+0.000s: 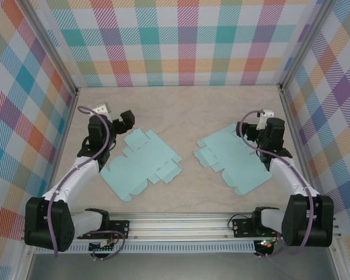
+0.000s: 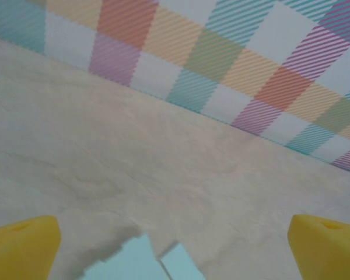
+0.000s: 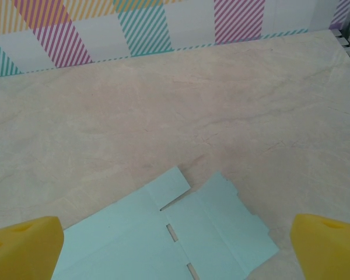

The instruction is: Fold the paper box

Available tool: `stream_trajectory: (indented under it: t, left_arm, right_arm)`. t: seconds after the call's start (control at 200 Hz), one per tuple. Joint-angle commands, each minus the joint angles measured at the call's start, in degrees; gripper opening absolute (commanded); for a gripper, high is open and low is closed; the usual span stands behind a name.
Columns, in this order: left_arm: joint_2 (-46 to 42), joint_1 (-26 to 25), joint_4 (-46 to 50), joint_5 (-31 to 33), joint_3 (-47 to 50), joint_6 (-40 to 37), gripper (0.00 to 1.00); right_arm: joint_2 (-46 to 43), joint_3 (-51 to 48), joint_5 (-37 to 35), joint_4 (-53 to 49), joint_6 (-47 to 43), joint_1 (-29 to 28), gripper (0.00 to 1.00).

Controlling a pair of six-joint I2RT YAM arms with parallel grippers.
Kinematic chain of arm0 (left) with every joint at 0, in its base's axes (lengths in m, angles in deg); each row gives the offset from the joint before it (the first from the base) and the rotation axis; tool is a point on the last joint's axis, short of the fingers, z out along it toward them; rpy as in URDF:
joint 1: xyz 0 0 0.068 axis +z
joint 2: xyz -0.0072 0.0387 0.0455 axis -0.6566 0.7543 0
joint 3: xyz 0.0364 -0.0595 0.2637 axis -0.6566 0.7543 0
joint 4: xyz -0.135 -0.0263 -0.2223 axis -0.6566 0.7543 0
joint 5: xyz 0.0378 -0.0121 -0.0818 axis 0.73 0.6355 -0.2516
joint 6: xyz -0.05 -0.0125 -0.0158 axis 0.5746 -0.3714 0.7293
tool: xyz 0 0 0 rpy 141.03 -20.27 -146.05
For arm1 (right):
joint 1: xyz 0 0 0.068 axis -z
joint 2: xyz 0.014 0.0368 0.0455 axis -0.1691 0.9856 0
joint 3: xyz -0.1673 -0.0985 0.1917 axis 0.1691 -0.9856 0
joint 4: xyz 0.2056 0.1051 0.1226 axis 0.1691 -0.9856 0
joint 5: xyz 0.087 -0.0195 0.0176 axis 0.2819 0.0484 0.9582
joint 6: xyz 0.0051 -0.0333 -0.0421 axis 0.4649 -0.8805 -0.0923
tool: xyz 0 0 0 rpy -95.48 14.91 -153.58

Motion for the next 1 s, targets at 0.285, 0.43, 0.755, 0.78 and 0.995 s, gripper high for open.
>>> stream_trajectory:
  t: [0.285,0.43,0.755,0.78,0.995]
  left_arm:
    - [16.9,-15.8,27.9,2.1,-20.4,21.5,1.0]
    - [25.0,-20.0,28.5,-2.5,-26.2,21.3,1.0]
    - [36.7,-27.5,35.2,-11.0,-35.3,20.8,0.97]
    - [37.1,-28.0,35.7,-11.3,-35.7,20.9,0.98]
    - [39.4,-31.5,35.3,-12.2,-36.3,25.6,0.98]
  right_arm:
    - [8.2,18.0,0.8,-29.2,8.3,-0.2,1.0]
    - [11.0,20.7,-0.5,-31.9,10.3,-0.2,1.0]
    - [14.7,26.9,-5.5,-39.9,11.7,-0.2,1.0]
    - [14.7,27.2,-5.8,-40.2,11.7,-0.2,1.0]
    - [16.7,29.9,-8.9,-44.2,9.8,-0.2,1.0]
